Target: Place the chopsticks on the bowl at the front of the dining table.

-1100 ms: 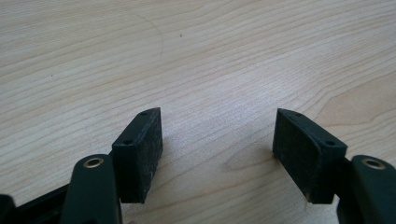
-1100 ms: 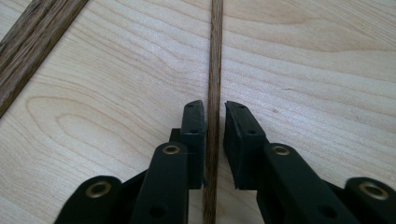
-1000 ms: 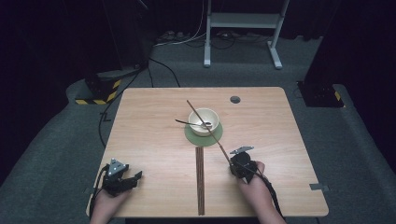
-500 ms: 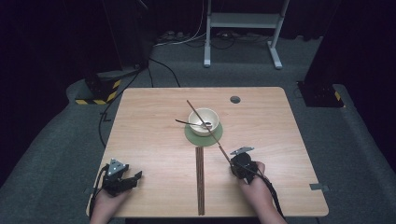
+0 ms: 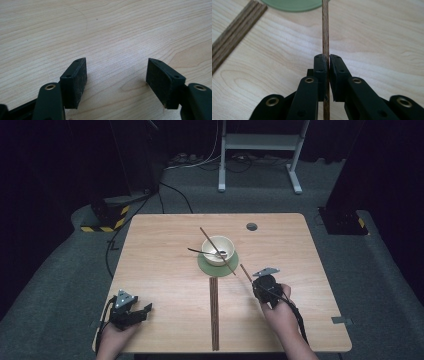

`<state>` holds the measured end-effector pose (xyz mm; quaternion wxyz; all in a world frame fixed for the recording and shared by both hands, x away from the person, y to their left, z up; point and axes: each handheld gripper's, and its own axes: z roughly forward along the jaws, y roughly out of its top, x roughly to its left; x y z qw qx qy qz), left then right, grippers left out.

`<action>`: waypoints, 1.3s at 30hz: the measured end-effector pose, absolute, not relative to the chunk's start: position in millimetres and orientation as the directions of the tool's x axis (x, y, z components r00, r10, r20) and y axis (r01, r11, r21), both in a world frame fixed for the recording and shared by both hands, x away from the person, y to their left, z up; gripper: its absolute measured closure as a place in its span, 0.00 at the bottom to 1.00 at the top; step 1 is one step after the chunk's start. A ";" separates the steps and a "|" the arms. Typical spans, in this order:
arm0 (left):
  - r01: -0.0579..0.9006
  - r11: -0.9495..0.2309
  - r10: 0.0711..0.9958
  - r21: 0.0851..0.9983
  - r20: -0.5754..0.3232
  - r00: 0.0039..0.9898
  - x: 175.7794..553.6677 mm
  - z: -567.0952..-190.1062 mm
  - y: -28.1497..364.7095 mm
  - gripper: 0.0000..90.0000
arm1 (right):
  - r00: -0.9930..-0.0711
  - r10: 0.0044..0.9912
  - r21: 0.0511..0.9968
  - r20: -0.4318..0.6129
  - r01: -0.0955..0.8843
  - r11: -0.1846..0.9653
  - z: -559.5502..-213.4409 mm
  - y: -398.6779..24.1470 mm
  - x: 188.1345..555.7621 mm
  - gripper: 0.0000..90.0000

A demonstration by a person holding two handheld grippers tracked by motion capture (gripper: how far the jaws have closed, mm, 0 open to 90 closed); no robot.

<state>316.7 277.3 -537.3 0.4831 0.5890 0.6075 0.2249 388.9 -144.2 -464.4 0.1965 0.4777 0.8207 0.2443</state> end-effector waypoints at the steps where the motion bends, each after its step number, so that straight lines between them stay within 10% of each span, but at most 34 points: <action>1: 0.498 0.206 0.933 0.842 -0.323 0.160 316.7 -537.3 277.2 0.37 | -0.466 0.880 0.594 -0.091 0.684 0.423 -461.6 -144.0 390.1 0.93; 39: 0.503 0.207 0.932 0.839 -0.326 0.161 316.6 -537.0 278.4 0.37 | -0.508 0.861 0.633 0.022 0.674 0.381 -414.6 -73.7 504.1 0.93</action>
